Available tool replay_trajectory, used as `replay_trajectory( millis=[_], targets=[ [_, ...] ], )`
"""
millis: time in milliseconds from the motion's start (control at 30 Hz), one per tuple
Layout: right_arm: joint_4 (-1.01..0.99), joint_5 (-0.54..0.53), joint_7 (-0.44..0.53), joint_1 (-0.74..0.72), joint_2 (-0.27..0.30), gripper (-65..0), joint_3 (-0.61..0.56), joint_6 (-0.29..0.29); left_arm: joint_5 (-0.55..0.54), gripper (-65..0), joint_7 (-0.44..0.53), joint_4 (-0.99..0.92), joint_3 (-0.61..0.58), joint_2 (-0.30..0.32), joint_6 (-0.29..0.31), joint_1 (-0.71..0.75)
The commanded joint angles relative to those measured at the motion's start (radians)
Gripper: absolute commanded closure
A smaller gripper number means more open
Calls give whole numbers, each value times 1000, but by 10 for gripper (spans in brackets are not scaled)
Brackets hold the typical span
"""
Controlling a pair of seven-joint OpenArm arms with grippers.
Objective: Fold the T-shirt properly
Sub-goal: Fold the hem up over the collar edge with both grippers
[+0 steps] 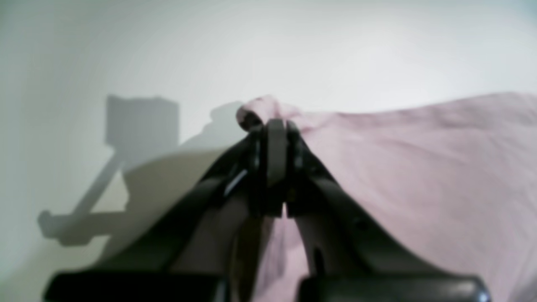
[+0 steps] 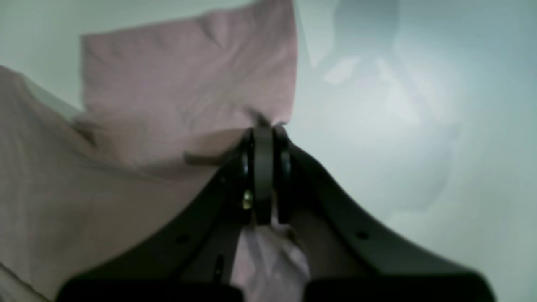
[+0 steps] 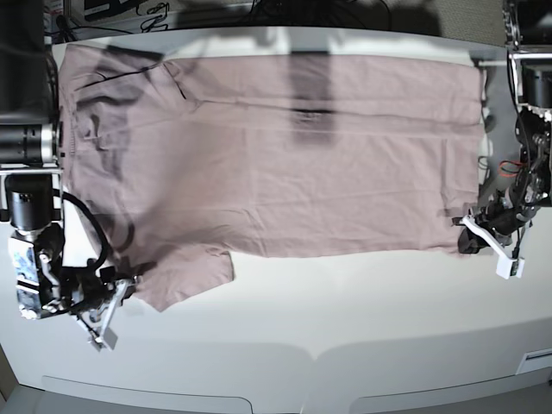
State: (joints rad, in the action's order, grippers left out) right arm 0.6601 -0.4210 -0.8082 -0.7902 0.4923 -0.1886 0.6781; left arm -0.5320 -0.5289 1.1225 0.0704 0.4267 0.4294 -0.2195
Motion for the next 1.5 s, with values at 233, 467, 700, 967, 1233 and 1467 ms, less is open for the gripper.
replay_trajectory(
  millis=[233, 467, 700, 967, 1233, 1467],
  targets=[
    [378, -219, -57, 193, 143, 0, 6, -30, -8, 0, 28, 266, 10, 82, -103, 171],
    [697, -303, -58, 440, 242, 0, 23, -139, -13, 0, 28, 415, 134, 86, -116, 328],
    [901, -299, -72, 665, 247, 0, 225, -163, -23, 0, 28, 534, 241, 87, -98, 490],
    [1057, -348, -75, 925, 247, 0, 458, -163, -19, 0, 21, 645, 243, 86, -97, 617],
    [1071, -433, -75, 1099, 183, 0, 649, -88, -18, 0, 5, 669, 243, 86, -97, 713],
    [1070, -360, -45, 1184, 57, 0, 695, -19, 38, 0, 6, 669, 243, 83, -97, 786]
  ],
)
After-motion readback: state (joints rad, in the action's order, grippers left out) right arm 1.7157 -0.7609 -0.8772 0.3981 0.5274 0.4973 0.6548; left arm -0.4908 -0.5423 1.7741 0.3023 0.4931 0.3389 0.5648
